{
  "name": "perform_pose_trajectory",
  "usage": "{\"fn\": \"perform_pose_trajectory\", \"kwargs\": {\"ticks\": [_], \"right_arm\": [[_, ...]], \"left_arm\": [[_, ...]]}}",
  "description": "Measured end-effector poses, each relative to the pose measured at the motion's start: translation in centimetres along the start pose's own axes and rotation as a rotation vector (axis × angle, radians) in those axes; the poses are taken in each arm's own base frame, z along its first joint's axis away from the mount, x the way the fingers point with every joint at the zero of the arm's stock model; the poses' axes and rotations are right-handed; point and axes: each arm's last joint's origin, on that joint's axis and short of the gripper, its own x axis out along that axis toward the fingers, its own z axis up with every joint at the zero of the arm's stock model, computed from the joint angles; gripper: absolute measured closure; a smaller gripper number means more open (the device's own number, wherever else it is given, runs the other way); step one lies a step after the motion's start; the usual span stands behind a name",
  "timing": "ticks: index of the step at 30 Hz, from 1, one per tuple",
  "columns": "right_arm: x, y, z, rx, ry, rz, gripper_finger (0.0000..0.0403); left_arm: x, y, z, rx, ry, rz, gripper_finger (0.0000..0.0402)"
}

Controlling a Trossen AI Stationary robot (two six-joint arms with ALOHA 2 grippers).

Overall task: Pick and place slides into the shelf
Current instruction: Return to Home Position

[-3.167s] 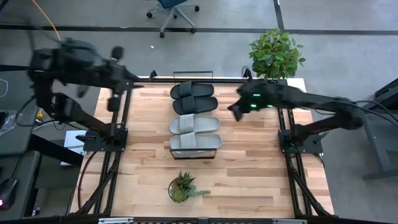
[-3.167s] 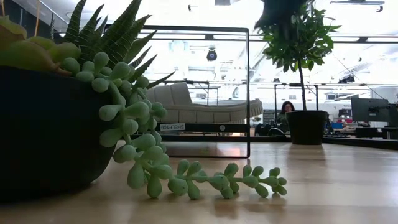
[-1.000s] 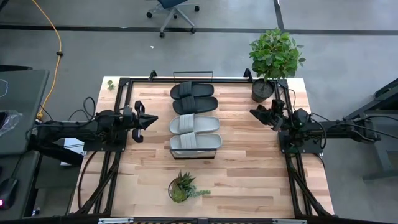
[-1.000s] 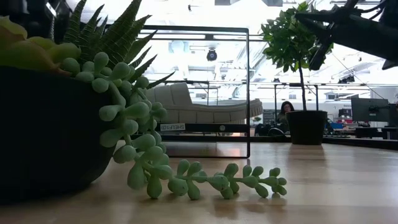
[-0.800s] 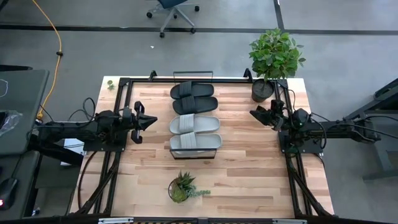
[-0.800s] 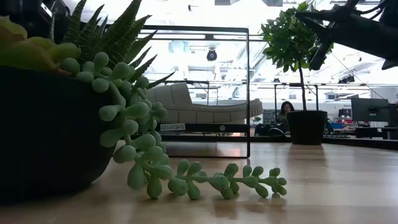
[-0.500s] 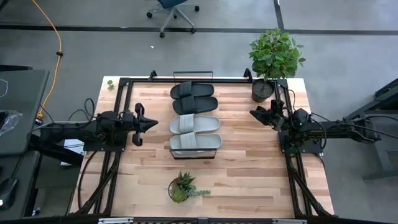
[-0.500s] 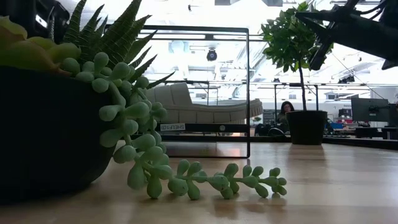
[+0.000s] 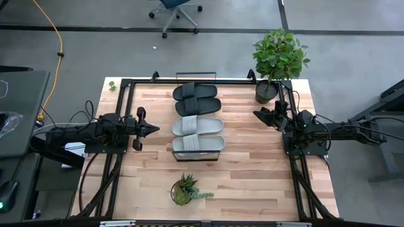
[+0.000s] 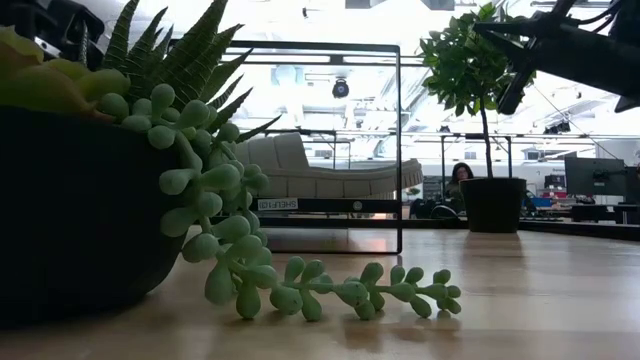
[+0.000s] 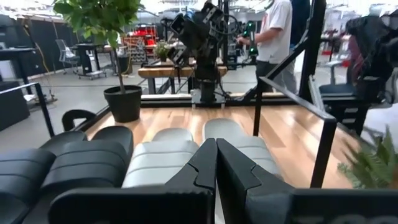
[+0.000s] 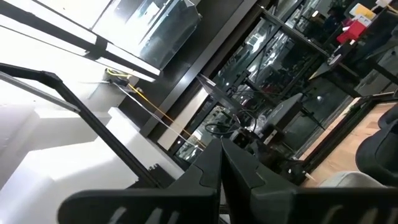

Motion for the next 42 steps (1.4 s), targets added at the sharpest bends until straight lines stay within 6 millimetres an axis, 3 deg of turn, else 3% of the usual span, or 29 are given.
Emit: {"fn": "perform_pose_trajectory", "kwargs": {"ticks": [14,29,42], "right_arm": [[0.0,0.0,0.0,-0.006,0.012,0.007,0.0403],[-0.4,2.2,1.2,-0.129,-0.086,0.261,0.0403],[-0.1,1.0,0.2,-0.331,0.037,0.169,0.0403]], "left_arm": [[-0.4,0.2,0.2,0.015,0.099,0.089,0.0402],[-0.1,0.4,0.0,0.053,-0.015,0.158,0.0402],[0.0,0.5,0.0,0.080,-0.016,0.181,0.0401]]}}
